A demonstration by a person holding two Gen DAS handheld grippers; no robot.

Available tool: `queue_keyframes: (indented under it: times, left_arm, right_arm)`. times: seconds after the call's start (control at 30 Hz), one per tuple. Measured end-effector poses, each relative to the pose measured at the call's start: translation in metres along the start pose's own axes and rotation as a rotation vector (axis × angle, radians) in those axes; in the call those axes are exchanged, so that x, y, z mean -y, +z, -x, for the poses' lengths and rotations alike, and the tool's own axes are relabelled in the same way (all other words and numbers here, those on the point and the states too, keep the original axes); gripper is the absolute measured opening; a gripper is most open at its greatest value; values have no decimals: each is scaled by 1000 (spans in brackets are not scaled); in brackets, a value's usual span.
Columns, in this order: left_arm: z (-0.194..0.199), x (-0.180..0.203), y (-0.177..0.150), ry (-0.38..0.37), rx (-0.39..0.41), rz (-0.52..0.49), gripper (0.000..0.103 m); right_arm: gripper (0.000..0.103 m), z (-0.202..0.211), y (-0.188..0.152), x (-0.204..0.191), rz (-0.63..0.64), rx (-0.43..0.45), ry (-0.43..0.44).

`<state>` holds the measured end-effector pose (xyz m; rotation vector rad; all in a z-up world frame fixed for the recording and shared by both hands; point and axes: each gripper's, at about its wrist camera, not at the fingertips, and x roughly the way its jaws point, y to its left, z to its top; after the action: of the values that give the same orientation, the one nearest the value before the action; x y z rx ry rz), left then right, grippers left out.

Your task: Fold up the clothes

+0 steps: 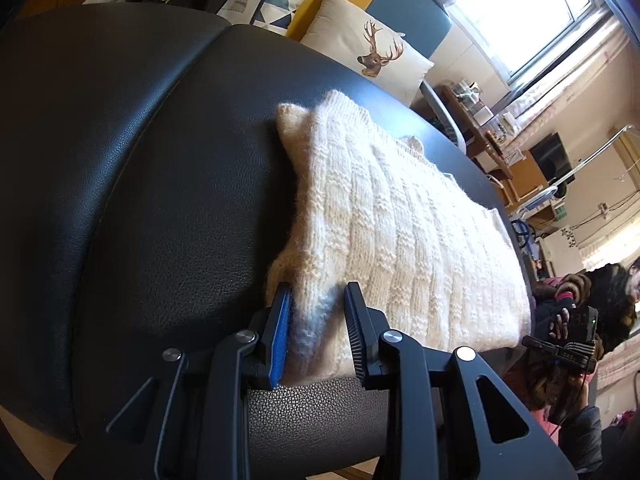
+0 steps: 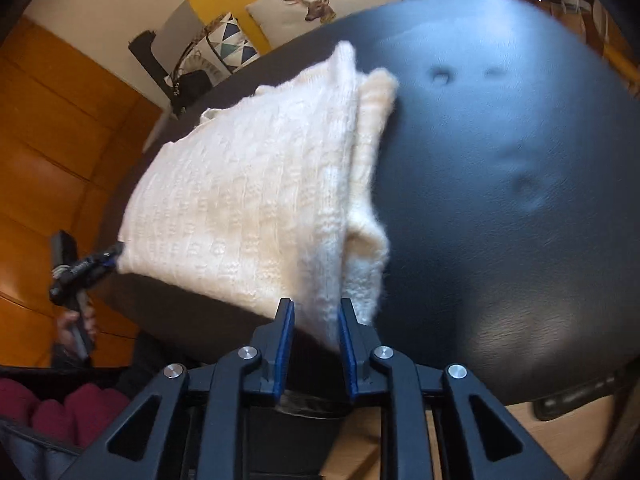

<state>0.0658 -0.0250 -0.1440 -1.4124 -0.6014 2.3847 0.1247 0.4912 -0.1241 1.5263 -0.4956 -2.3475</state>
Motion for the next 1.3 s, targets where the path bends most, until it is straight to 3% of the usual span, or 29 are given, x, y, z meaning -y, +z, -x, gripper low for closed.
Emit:
queue_keyframes:
  times: [0.07, 0.13, 0.23, 0.37, 0.43, 0.63, 0.67, 0.73, 0.77, 0.87, 1.0, 1.13, 1.2, 1.3]
  left_arm:
    - [9, -1, 2, 6, 15, -28, 29]
    - [18, -2, 4, -14, 23, -60, 29]
    - [26, -5, 5, -55, 18, -98, 29]
    - [18, -13, 3, -74, -28, -116, 29]
    - [10, -17, 2, -124, -63, -97, 29]
    - [-5, -13, 0, -246, -92, -112, 29]
    - [-6, -12, 0, -264, -90, -115, 28]
    - [2, -5, -2, -329, -77, -147, 7]
    - [9, 1, -4, -365, -66, -170, 7]
    - [7, 12, -16, -289, -108, -271, 6]
    - [5, 0, -26, -182, -130, -280, 6]
    - [15, 11, -33, -243, -126, -299, 6]
    - [3, 13, -32, -219, -170, -308, 7]
    - [-13, -11, -20, -329, -199, -92, 15]
  right_arm:
    - [25, 11, 7, -10, 58, 41, -64]
    - [26, 14, 19, -29, 114, 96, -81]
    - [26, -5, 39, -54, 135, 95, -69]
    - [27, -45, 43, -64, 105, -25, -46]
    - [27, -52, 35, -60, 79, -57, -52]
    - [27, -51, 25, -34, -76, 1, 53]
    - [27, -51, 25, -33, -82, 4, 61]
    - [27, -51, 25, -34, -69, 7, 54]
    - [27, -52, 26, -37, -53, 7, 40]
    - [27, -54, 28, -42, -16, 16, 10]
    - [27, -55, 28, -43, 30, 38, 8]
    - [27, -55, 29, -39, 49, 43, 20]
    - [27, -57, 32, -37, 42, 43, 24]
    - [27, -52, 38, -35, 9, 34, 22]
